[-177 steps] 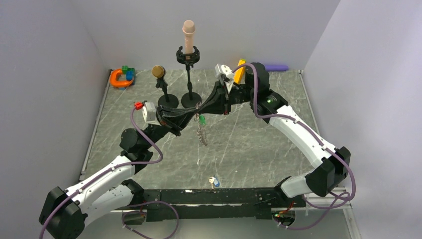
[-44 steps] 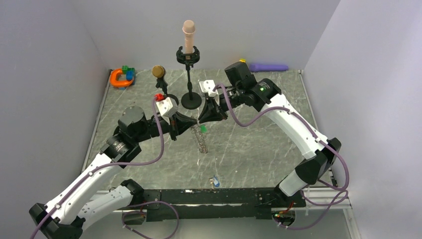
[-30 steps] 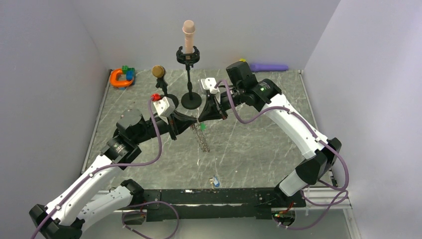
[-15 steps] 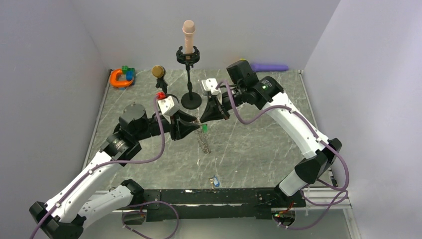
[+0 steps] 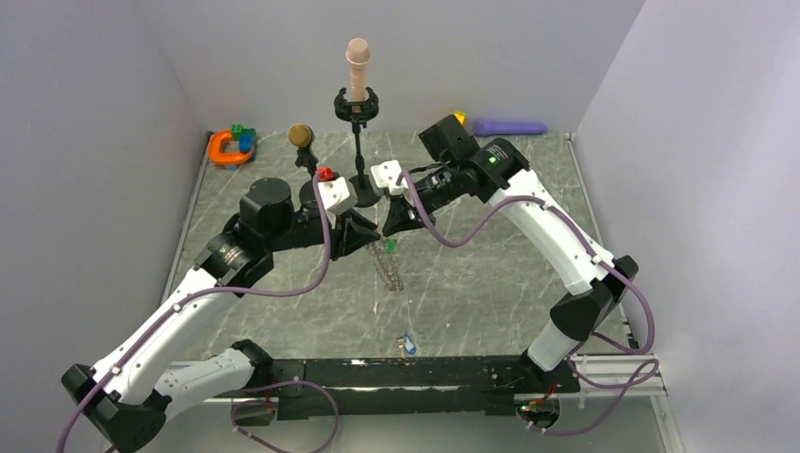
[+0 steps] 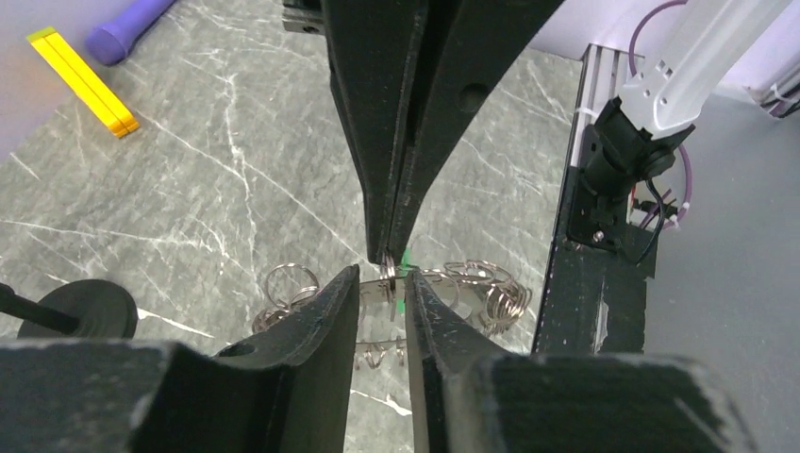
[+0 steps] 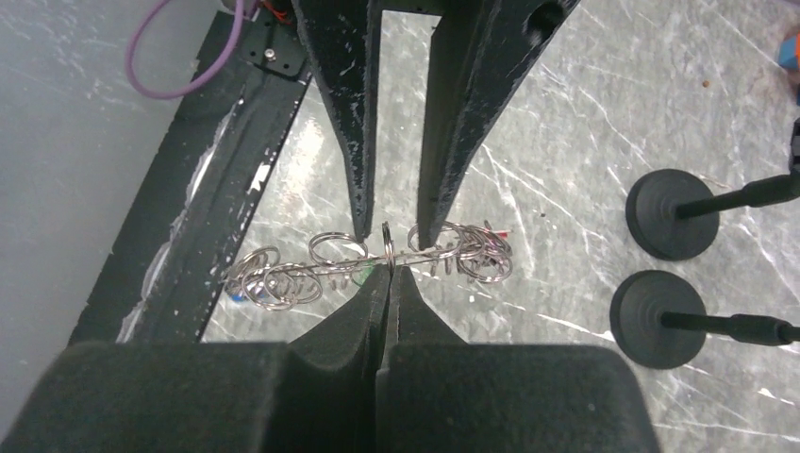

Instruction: Put the keys on the keyring

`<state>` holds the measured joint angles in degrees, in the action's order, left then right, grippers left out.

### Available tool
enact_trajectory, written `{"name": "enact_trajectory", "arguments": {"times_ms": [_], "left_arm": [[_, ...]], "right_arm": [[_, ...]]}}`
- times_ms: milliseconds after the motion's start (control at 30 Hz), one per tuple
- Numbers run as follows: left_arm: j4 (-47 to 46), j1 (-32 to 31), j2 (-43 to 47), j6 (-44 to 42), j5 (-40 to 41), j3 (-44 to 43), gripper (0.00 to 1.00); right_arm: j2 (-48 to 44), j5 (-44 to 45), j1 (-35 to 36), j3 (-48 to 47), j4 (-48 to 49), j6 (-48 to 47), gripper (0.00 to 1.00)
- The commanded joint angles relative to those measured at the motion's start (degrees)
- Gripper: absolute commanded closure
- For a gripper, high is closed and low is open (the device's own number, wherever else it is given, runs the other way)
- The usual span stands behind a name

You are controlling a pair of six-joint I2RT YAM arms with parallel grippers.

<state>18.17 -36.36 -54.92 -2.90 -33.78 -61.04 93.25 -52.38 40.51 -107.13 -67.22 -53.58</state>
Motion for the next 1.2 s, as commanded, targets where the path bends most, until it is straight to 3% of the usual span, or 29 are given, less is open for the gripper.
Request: {"name": "enact_trajectory", "arguments": {"times_ms": [0,300,600,800,900,1167], "left_arm": [[1.5,-0.1,-0.8,-2.1,-2.7,-2.9,0.71],[0.5,-0.1,-1.8,-1.6,-2.8,-2.6,0.77],[-1.4,-0.2,-2.2,-0.2,-1.5,-1.9,0.75],[0.1,-0.5,-3.2,-0.5,-1.7,-2.6,0.86],[0.9,-0.8,-3.6,-1.0,-1.7,-3.0,1.00],[-4.5,-1.4,1.7,-0.7,2.6,0.9,1.00]], "right_arm": [[1.0,1.1,0.2,-5.3,-3.3,-3.9,1.00],[2.5,4.0,1.3,-8.3,-6.5,-6.1,1.00],[3.1,4.4,2.0,-9.1,-7.1,-6.5,1.00],[3.2,4.3,2.0,-9.4,-7.2,-6.4,1.00],[3.2,4.1,2.0,-9.4,-7.0,-6.3,1.00],[0.5,2.6,2.0,-4.4,-1.0,-1.7,0.98]]}}
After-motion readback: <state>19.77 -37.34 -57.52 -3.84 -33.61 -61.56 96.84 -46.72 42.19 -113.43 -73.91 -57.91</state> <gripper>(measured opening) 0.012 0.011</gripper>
